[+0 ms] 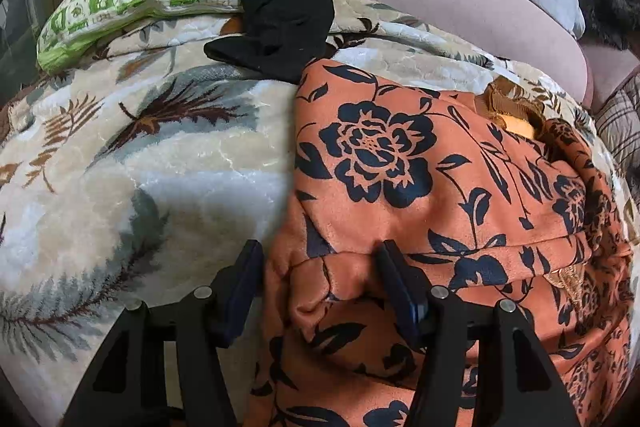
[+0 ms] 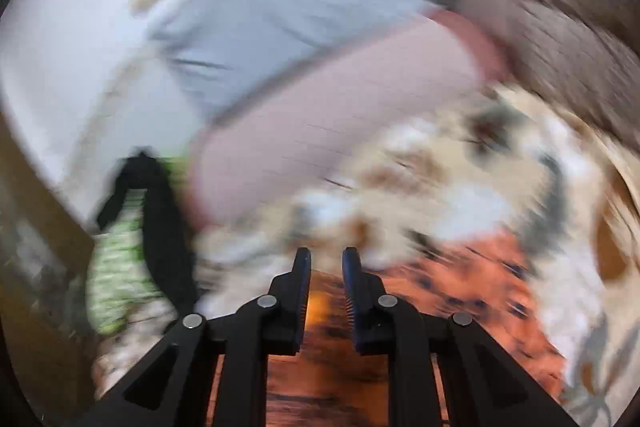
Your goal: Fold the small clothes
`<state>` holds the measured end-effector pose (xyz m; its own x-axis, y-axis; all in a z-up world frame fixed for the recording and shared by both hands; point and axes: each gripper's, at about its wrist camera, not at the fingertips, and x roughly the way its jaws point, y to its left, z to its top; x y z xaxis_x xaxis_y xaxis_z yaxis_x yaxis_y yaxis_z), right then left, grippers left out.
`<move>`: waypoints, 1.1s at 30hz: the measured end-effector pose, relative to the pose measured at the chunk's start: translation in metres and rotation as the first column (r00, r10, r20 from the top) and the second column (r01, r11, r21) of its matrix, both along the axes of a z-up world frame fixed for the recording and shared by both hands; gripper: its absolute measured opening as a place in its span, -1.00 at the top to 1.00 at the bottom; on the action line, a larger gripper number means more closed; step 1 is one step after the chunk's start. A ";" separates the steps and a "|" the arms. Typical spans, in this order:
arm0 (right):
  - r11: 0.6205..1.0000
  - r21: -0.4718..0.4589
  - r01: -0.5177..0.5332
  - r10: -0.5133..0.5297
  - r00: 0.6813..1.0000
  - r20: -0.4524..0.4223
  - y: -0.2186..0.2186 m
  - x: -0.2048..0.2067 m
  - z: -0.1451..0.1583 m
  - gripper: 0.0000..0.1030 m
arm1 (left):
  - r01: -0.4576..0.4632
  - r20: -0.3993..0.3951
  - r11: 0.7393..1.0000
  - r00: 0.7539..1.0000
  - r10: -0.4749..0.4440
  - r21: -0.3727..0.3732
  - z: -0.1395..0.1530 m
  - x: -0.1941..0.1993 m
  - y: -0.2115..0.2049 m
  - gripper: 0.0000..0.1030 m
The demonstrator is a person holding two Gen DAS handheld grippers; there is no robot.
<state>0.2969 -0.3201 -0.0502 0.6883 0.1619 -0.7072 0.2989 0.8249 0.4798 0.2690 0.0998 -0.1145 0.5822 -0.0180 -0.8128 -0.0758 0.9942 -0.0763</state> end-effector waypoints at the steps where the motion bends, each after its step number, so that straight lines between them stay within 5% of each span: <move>1: 0.999 0.039 0.019 -0.015 0.995 -0.099 -0.009 0.000 -0.023 0.58 | 0.001 0.003 1.000 1.000 -0.001 0.005 0.000 0.000 0.000 -0.18; 4: 0.998 0.045 0.041 -0.034 0.989 -0.144 -0.012 -0.013 -0.036 0.43 | -0.003 0.000 1.000 1.000 0.003 -0.002 0.000 0.001 0.000 -0.18; 6: 1.000 -0.019 -0.025 0.022 0.988 -0.152 0.008 -0.002 -0.014 -0.50 | -0.004 -0.001 1.000 1.000 0.004 -0.002 0.000 0.001 0.000 -0.18; 10: 0.954 -0.206 -0.217 0.176 0.964 -0.199 0.077 0.031 0.027 -0.50 | -0.002 -0.004 1.000 1.000 0.002 -0.006 0.000 0.001 0.000 -0.18; 12: 0.911 -0.260 -0.320 0.231 0.919 -0.321 0.116 0.061 0.021 -0.51 | -0.001 -0.005 1.000 1.000 0.001 -0.008 0.000 0.001 0.001 -0.19; 16: 0.858 -0.365 -0.361 0.156 0.860 -0.485 0.143 0.104 -0.011 -0.51 | 0.007 0.000 1.000 1.000 -0.007 0.021 0.001 0.002 -0.001 -0.19; 18: 0.842 -0.392 -0.371 0.113 0.832 -0.544 0.140 0.114 -0.031 -0.32 | 0.014 0.001 0.999 1.000 -0.014 0.030 0.001 0.003 -0.002 -0.19; 19: 0.855 -0.385 -0.346 0.082 0.825 -0.559 0.133 0.116 -0.038 0.01 | 0.015 -0.001 0.999 1.000 -0.015 0.028 0.001 0.003 -0.002 -0.19; 20: 0.883 -0.352 -0.310 0.071 0.831 -0.552 0.123 0.113 -0.038 0.79 | 0.015 -0.004 1.000 1.000 -0.015 0.023 0.001 0.004 -0.001 -0.19; 23: 0.907 -0.328 -0.263 0.087 0.881 -0.465 0.104 0.101 -0.015 0.84 | 0.012 -0.005 1.000 1.000 -0.012 0.023 0.000 0.004 -0.002 -0.19; 26: 0.958 -0.236 -0.162 0.125 0.979 -0.163 0.081 0.066 0.051 0.85 | 0.008 0.003 1.000 1.000 -0.008 0.027 0.000 0.003 -0.003 -0.20; 29: 0.988 -0.130 -0.083 0.097 0.989 0.108 0.058 0.018 0.080 0.85 | 0.001 0.006 1.000 1.000 -0.001 0.017 -0.002 0.003 -0.003 -0.27; 31: 0.996 -0.079 -0.047 0.051 0.997 0.053 0.041 0.005 0.042 0.84 | 0.000 0.006 0.999 1.000 0.000 0.032 -0.003 0.004 -0.004 -0.27; 33: 0.998 -0.041 -0.052 0.048 0.994 -0.098 0.023 0.006 -0.018 0.76 | 0.002 0.009 0.999 1.000 -0.002 0.038 -0.002 0.003 -0.005 -0.27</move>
